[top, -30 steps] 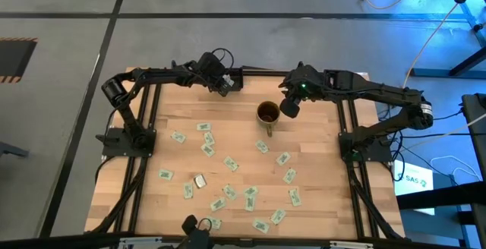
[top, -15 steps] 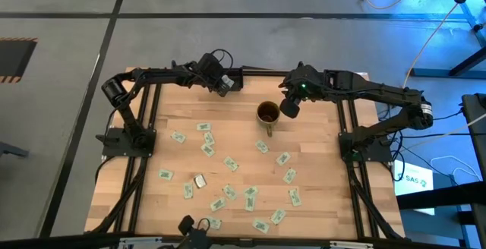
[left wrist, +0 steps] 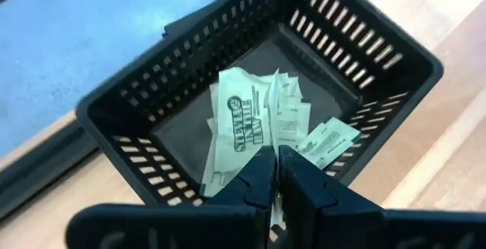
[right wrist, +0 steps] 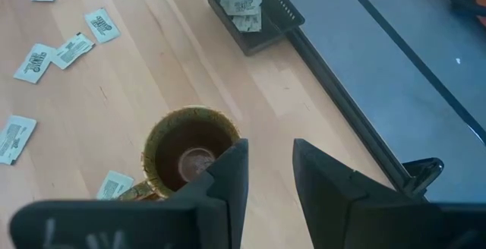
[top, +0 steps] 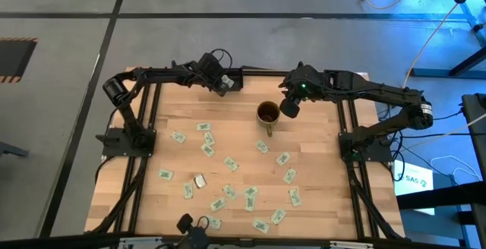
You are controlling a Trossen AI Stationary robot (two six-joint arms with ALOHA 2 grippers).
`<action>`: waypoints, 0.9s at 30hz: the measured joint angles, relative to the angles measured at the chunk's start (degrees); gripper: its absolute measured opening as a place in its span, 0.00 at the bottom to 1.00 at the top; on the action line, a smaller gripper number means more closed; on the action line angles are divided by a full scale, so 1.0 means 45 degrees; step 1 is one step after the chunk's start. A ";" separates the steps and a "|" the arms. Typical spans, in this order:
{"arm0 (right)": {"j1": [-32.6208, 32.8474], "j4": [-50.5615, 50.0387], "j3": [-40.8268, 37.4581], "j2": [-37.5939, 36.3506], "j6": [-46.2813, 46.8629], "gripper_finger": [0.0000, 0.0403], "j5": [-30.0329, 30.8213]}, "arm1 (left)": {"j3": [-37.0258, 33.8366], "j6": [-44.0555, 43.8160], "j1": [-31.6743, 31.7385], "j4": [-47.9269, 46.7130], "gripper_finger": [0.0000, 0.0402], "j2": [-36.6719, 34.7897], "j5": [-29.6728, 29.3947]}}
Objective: Pick and place Stevia / Truvia into bins
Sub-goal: Put the stevia packet into the black container
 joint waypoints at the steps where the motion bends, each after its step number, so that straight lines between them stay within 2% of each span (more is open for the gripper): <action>1: 0.0000 0.0000 0.0000 -0.0002 0.0000 0.27 0.0000 | 0.0000 -0.0066 -0.0005 0.0033 0.04 0.0067 -0.0010; 11: -0.0001 -0.0002 0.0000 -0.0005 0.0005 0.27 -0.0003 | 0.0000 -0.0205 -0.0002 0.0179 0.05 0.0462 -0.0019; 21: -0.0001 -0.0009 0.0000 -0.0005 -0.0005 0.27 -0.0004 | 0.0000 -0.0507 0.0072 0.0520 0.13 0.0457 -0.0021; 27: 0.0000 -0.0034 0.0000 -0.0005 -0.0018 0.27 0.0000 | 0.0000 -0.0515 0.0276 0.0506 0.14 0.0038 -0.0335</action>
